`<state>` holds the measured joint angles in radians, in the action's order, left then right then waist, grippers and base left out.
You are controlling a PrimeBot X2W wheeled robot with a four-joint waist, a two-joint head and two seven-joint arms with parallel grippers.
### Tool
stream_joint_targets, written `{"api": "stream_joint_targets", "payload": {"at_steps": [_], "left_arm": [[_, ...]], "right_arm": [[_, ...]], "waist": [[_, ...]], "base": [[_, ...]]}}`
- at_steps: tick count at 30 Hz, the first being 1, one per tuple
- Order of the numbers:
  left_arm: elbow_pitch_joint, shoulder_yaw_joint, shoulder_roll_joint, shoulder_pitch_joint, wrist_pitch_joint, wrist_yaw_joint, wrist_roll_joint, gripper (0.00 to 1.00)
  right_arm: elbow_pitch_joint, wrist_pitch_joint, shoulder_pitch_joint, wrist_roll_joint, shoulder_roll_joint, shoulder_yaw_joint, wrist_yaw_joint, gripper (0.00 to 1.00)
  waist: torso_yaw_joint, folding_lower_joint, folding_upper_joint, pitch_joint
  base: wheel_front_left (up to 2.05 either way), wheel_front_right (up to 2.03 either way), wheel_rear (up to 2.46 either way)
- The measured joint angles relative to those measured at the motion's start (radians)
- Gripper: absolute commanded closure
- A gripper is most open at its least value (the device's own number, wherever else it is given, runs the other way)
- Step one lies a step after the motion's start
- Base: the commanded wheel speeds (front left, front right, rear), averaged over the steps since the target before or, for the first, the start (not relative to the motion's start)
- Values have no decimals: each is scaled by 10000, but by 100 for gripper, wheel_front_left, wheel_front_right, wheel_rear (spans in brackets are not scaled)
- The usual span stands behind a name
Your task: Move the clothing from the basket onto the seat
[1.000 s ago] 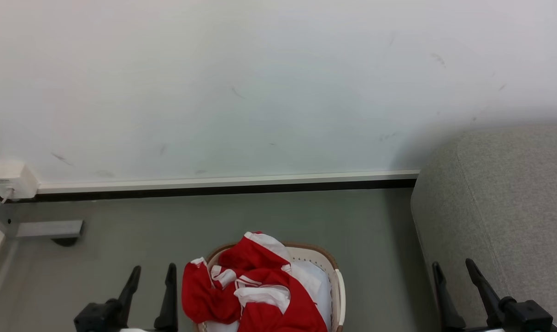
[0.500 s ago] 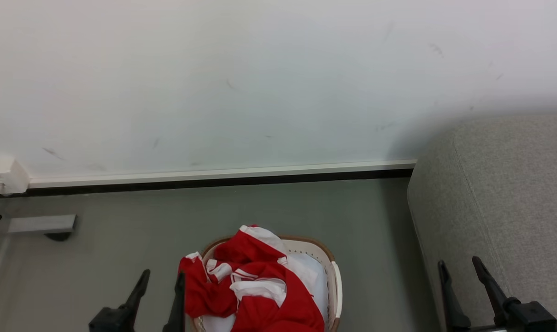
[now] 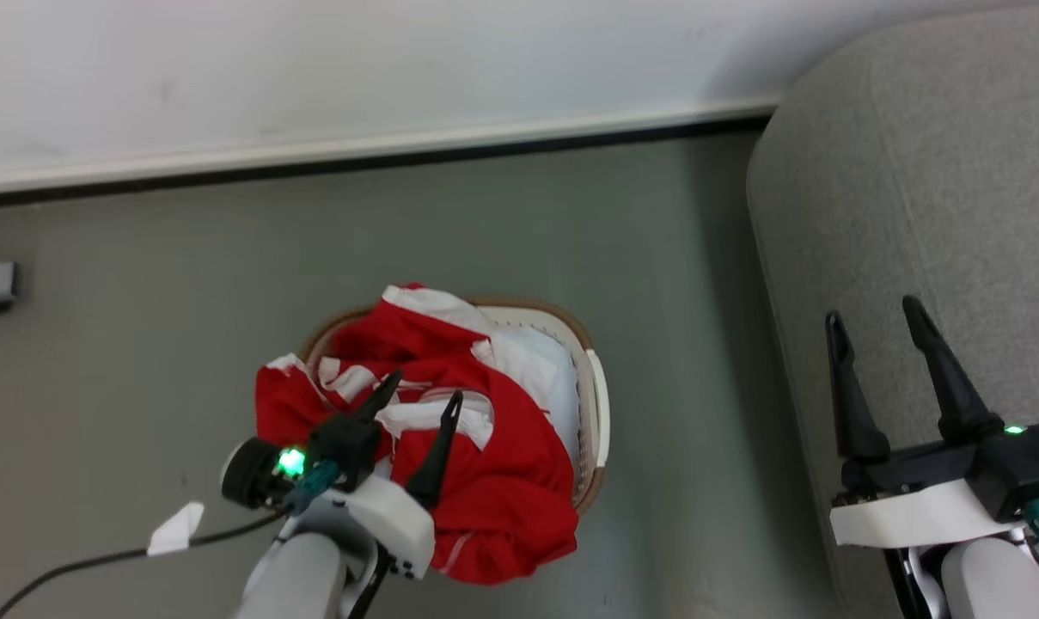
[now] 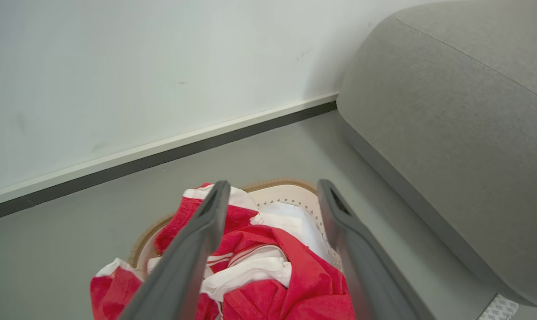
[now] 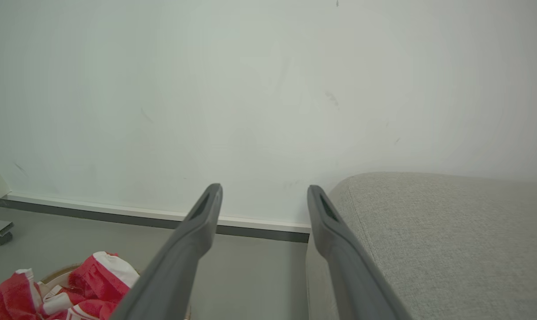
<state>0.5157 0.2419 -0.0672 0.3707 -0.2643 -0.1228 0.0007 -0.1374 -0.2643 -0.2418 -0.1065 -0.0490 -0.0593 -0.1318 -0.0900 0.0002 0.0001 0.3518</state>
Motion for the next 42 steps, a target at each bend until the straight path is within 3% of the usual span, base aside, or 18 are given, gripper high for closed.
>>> {"api": "stream_joint_targets", "payload": {"at_steps": [7, 18, 35, 36, 37, 42], "left_arm": [[2508, 543, -127, 2443, 180, -44, 244, 0], [4823, 589, -339, 5085, 343, 4, 334, 0], [6531, 1085, -130, 5997, 184, -61, -621, 0], [6629, 1149, -130, 6026, 182, -61, -662, 66], [6732, 1262, -132, 6050, 228, -61, -683, 100], [6905, 1883, -82, 6107, 274, -81, -1005, 100]], "right_arm": [[846, 2, -846, 52, -6, -27, 0, 0], [1925, 0, -1410, 2, -8, -127, 0, 0], [2090, 0, -1440, -81, -6, -109, 0, 0], [2096, 0, -1441, -82, -6, -115, 0, 0], [2098, 0, -1444, -86, -6, -117, 0, 0], [2080, 0, -1448, -86, -8, 10, 0, 0]], "waist": [[-364, 1, 0, 2034], [-878, 1, 0, 4692], [-1264, 0, 0, 5445], [-1278, -1, 0, 5473], [-1295, -1, 0, 5499], [-1265, 0, -1, 5498]], "base": [[0, 0, 0], [0, 0, 0], [0, 0, 0], [0, 0, 0], [0, 0, 0], [0, 0, 0]]}}
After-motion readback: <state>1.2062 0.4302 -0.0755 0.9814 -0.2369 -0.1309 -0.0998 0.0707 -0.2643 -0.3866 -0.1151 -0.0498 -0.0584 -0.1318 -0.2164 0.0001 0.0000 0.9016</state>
